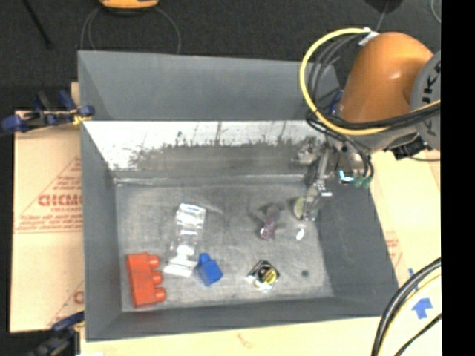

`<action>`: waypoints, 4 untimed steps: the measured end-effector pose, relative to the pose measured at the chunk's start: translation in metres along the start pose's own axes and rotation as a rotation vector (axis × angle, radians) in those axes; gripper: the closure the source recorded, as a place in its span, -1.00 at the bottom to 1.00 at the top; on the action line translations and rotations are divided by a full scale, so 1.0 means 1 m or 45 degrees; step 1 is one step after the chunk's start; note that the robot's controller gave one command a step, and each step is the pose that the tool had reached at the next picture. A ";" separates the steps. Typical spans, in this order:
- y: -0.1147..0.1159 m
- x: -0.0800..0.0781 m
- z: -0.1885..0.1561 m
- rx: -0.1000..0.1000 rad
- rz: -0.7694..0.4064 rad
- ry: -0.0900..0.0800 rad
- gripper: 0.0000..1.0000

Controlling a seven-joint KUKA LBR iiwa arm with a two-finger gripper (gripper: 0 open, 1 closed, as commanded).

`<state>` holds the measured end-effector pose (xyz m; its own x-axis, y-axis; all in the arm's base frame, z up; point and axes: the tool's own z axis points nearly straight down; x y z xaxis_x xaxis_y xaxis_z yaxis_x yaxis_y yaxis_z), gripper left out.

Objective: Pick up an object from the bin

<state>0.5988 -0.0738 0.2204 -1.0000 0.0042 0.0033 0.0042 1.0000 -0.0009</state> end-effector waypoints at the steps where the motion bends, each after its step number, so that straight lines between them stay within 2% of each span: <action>1: -0.010 -0.002 0.088 -0.004 0.145 -0.001 -1.00; 2: -0.011 0.034 0.146 0.004 -0.175 -0.020 -1.00; 3: 0.033 0.022 0.146 0.003 -0.022 -0.023 -1.00; 4: 0.032 0.021 0.144 0.003 -0.025 -0.025 1.00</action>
Offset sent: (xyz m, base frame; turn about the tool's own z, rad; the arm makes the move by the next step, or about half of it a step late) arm 0.0023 -0.0103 -0.0848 0.1154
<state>0.5774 -0.0413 0.0762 -0.9997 -0.0151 -0.0165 -0.0151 0.9999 -0.0034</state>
